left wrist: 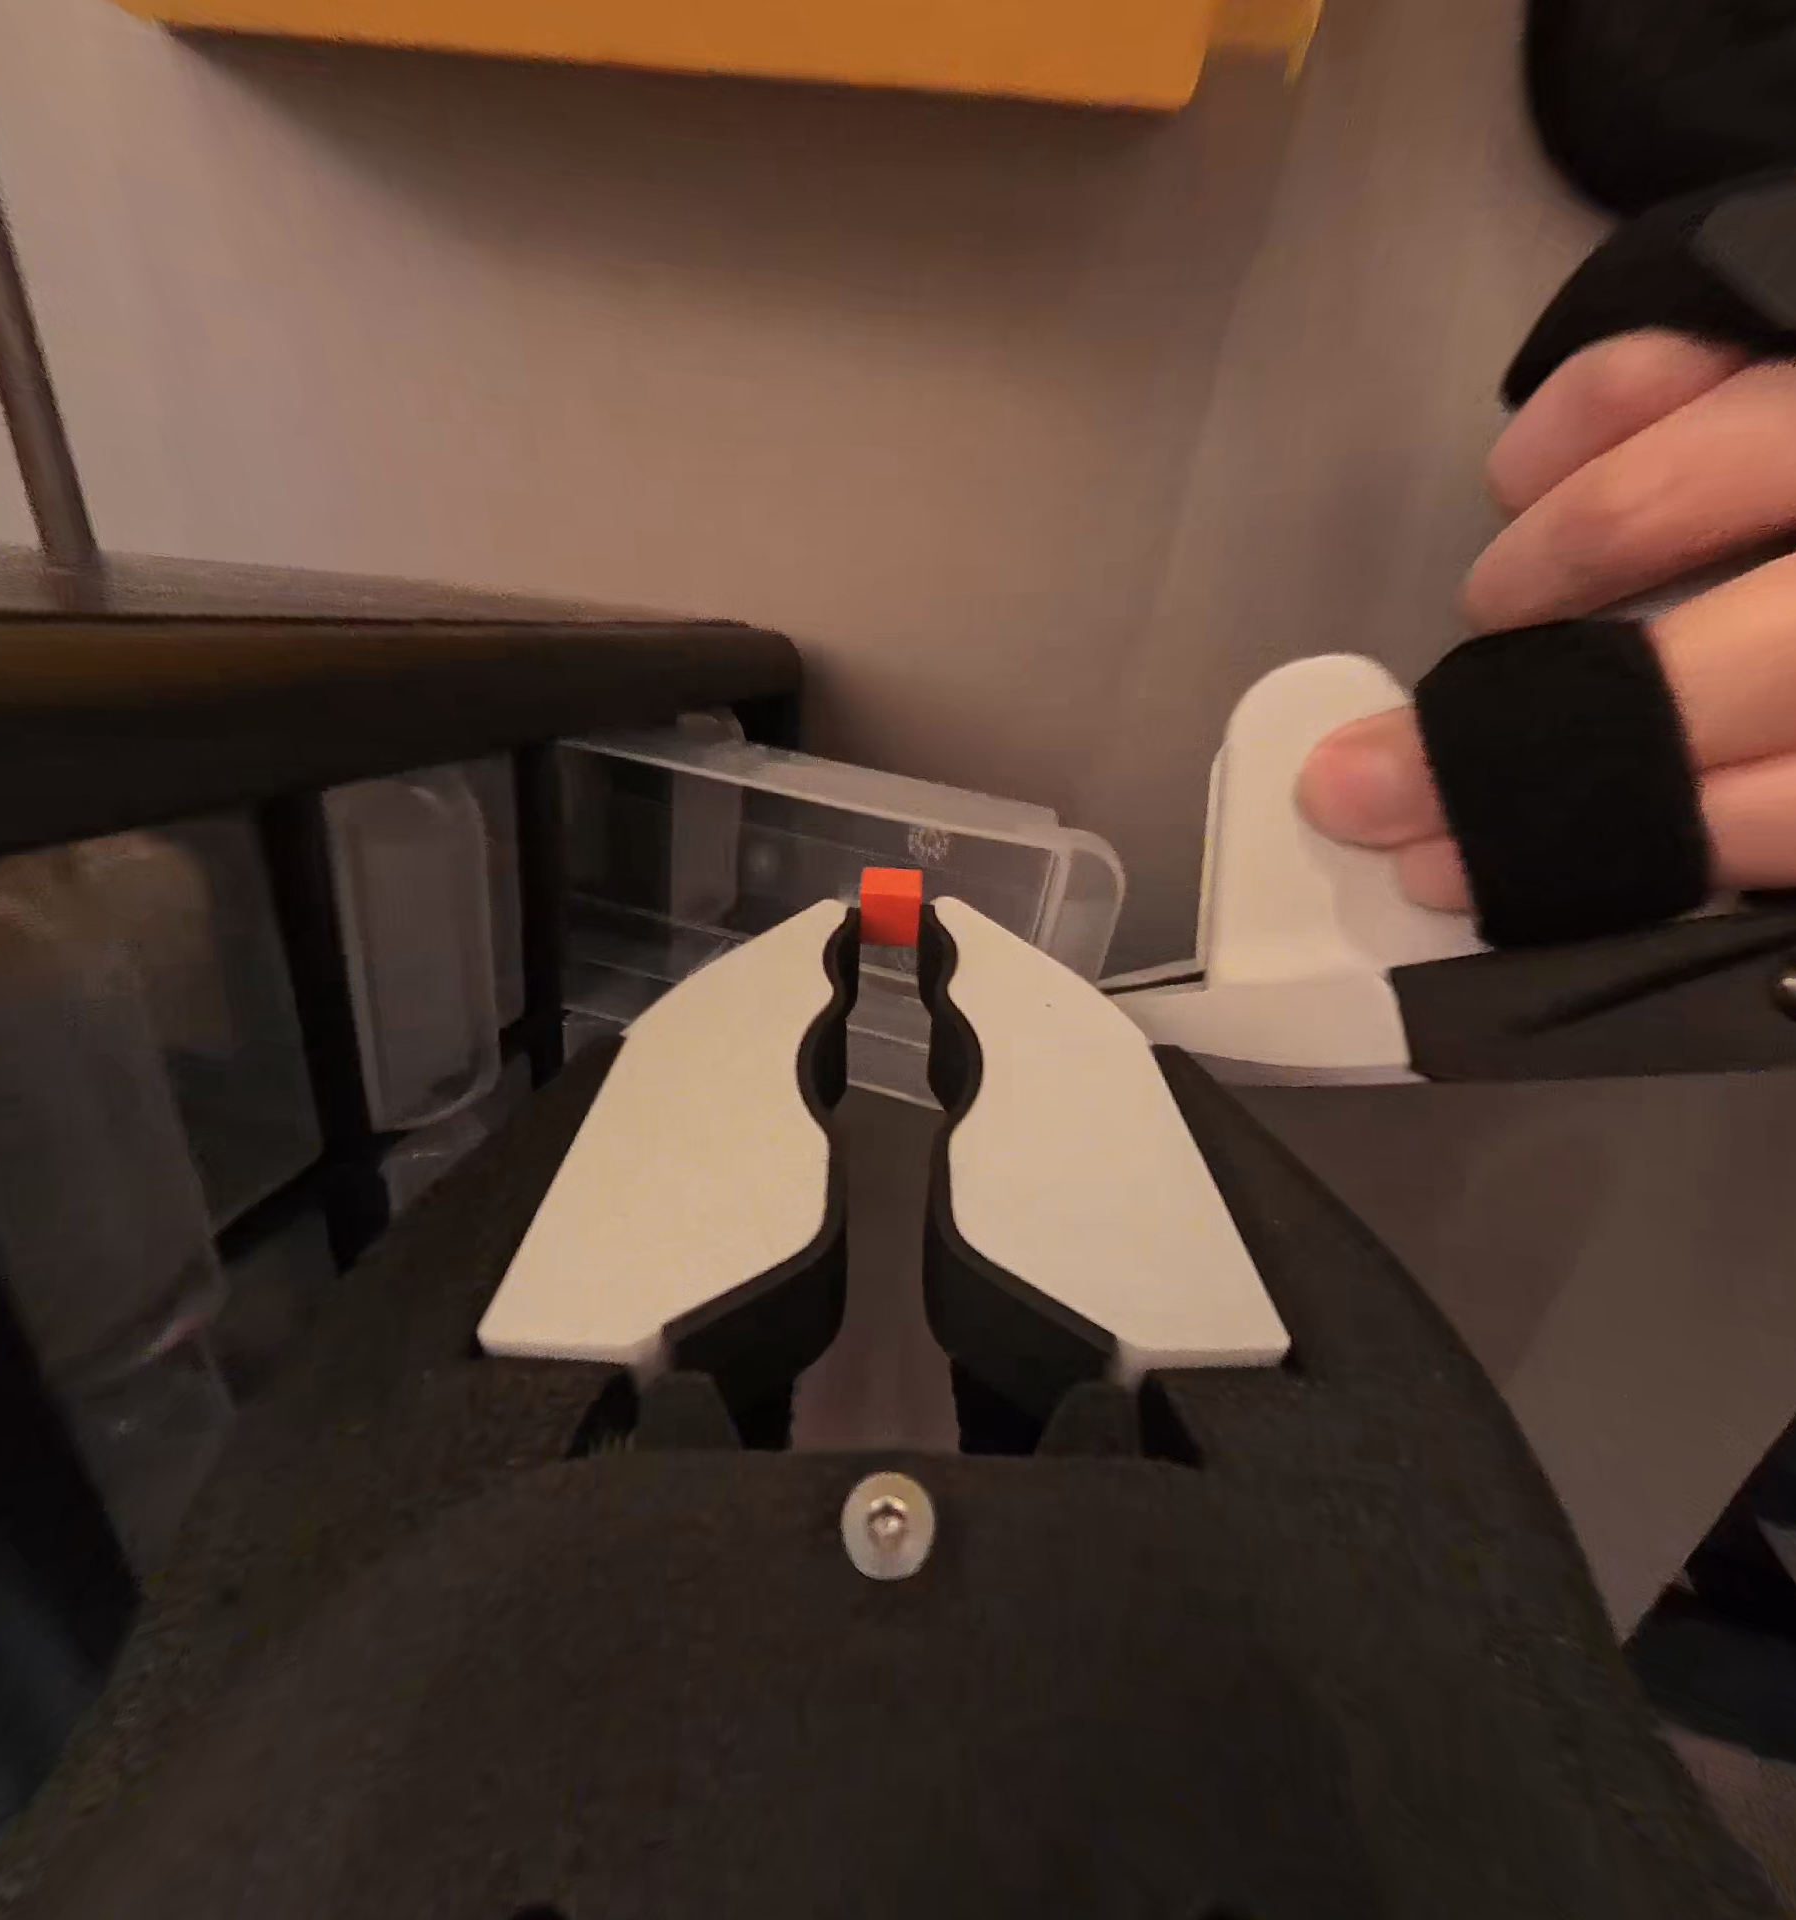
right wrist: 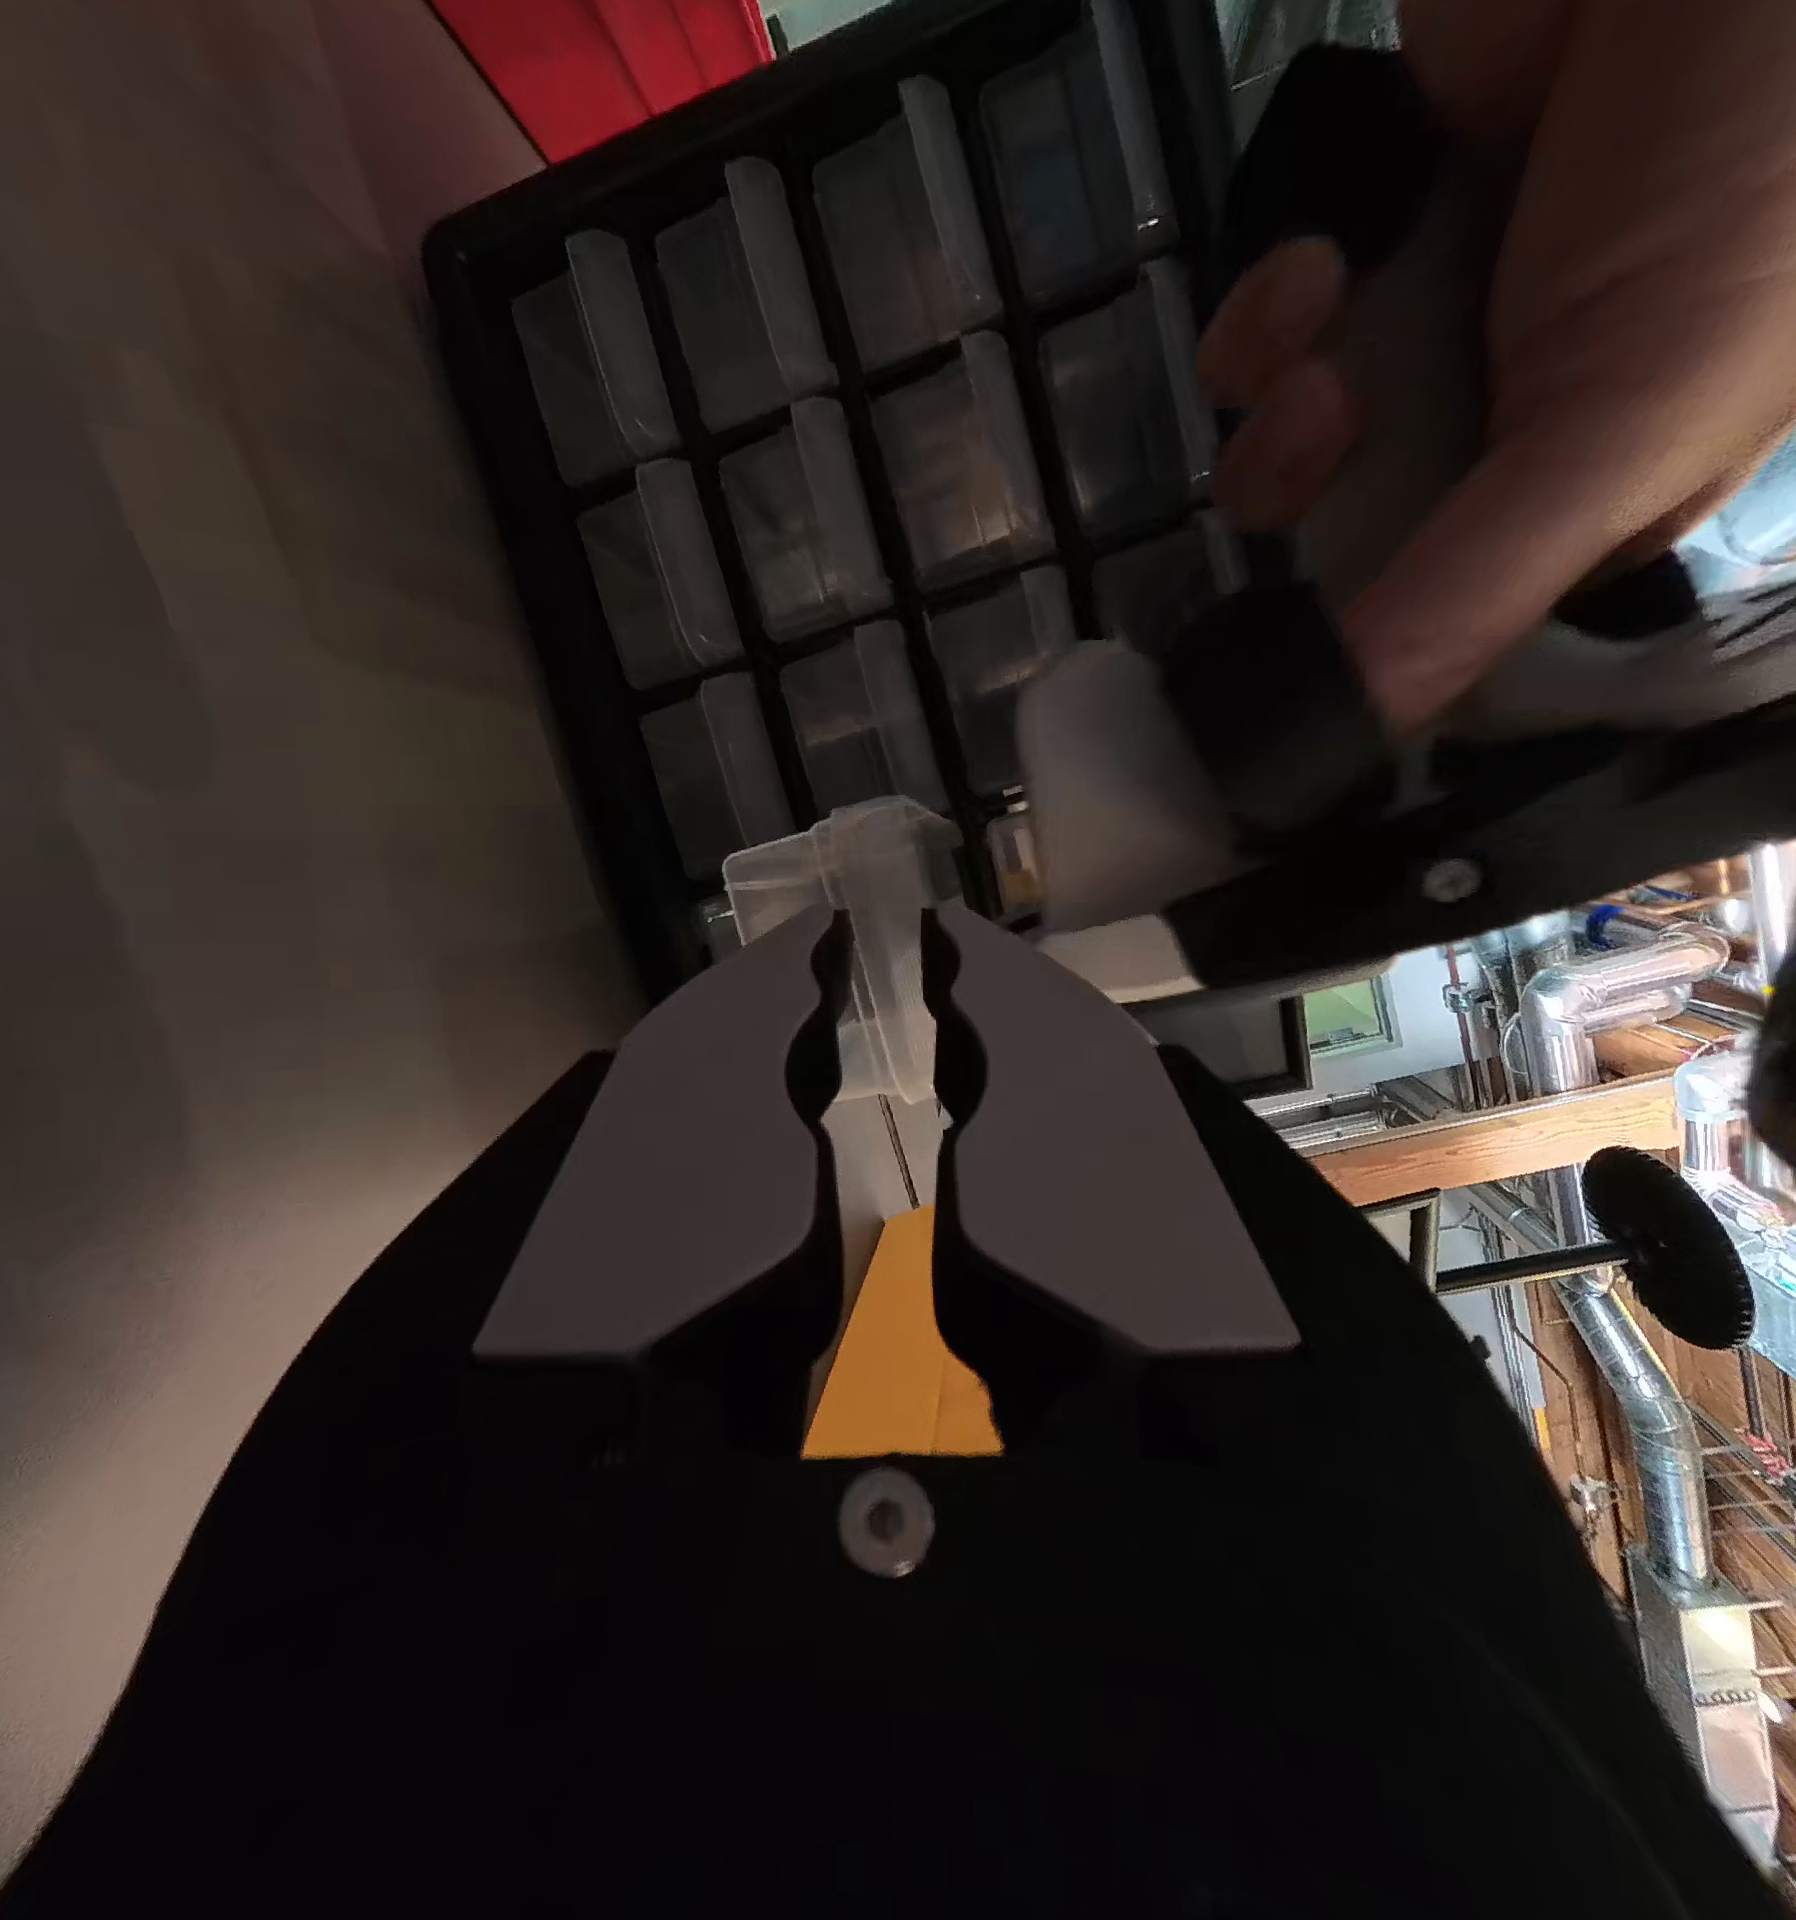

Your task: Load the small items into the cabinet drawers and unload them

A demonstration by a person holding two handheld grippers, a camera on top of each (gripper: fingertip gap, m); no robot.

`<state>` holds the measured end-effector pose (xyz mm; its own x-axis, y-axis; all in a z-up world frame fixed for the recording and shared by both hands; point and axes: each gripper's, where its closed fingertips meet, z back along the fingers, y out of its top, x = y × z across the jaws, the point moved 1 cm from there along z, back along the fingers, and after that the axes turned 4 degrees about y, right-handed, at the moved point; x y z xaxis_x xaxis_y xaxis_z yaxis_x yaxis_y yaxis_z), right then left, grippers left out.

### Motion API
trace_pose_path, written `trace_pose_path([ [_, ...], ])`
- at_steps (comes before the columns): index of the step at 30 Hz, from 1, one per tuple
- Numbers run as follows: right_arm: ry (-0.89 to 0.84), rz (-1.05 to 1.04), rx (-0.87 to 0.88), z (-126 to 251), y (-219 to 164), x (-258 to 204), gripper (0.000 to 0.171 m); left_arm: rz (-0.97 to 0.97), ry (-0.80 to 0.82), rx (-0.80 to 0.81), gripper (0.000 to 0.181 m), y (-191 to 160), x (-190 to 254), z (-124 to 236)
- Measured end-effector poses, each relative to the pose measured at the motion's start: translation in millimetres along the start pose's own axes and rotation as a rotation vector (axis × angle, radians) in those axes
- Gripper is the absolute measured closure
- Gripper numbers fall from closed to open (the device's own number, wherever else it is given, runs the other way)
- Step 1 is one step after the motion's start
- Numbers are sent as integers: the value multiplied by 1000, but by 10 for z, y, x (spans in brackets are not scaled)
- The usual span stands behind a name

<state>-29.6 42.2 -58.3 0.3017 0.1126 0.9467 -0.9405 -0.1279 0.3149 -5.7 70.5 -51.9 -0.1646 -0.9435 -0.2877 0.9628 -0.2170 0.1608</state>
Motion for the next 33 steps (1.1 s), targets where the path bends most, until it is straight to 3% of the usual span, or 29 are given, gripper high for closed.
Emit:
trace_pose_path([
  [4, -10, -43, -1, 10, -33, 58, 158, -28, 50, -95, 171, -42, -92, -125],
  [16, 43, -29, -19, -14, -50, -27, 157, -43, -56, -234, 171, -107, -55, -336],
  [27, 53, -47, -16, -16, -55, -26, 157, -22, -88, -275, 169, -137, -76, -339],
  [33, 51, -56, -17, -18, -67, -18, 157, -27, 55, -209, 167, -150, -173, -169],
])
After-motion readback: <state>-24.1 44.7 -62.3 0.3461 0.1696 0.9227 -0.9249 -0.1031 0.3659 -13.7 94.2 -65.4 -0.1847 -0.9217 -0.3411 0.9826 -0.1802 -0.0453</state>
